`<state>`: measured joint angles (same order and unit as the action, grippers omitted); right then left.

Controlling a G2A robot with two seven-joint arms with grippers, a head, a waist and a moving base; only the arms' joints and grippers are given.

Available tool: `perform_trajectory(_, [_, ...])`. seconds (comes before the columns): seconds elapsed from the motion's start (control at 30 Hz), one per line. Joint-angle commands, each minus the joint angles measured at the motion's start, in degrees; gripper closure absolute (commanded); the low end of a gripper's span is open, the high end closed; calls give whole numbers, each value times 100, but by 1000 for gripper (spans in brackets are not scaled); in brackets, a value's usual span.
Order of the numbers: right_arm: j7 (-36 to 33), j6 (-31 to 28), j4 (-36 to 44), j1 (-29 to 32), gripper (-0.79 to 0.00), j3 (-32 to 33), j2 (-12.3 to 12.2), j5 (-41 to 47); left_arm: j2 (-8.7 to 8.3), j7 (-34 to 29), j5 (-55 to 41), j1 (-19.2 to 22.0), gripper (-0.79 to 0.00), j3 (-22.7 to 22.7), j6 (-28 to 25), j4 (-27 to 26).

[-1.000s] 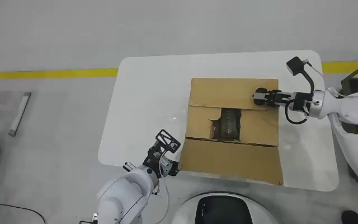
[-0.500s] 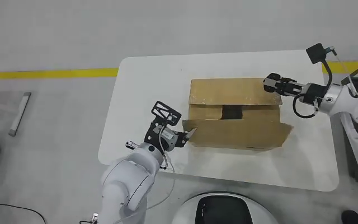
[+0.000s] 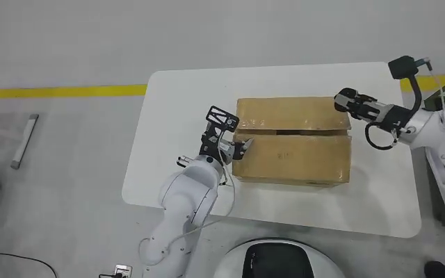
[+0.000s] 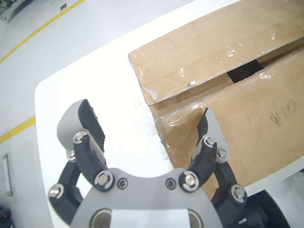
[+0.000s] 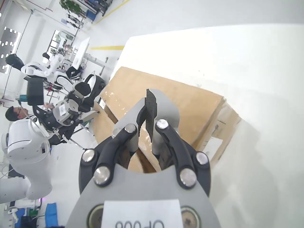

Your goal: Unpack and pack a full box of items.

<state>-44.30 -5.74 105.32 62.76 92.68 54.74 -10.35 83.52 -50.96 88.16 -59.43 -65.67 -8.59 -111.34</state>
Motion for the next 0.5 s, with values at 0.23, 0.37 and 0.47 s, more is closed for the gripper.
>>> perform_trajectory(0.23, [1741,-195,495,561,0,-934,115,-1704,-6,31,85,-14,-785,52,-42,52])
perform_trajectory(0.37, [2102,49,359,504,0,-1582,183,-2706,-12,-15,144,-24,-785,35,-37,75])
perform_trajectory(0.47, [2240,170,231,479,0,-1899,237,-2939,-17,-139,234,-45,-785,26,-8,112])
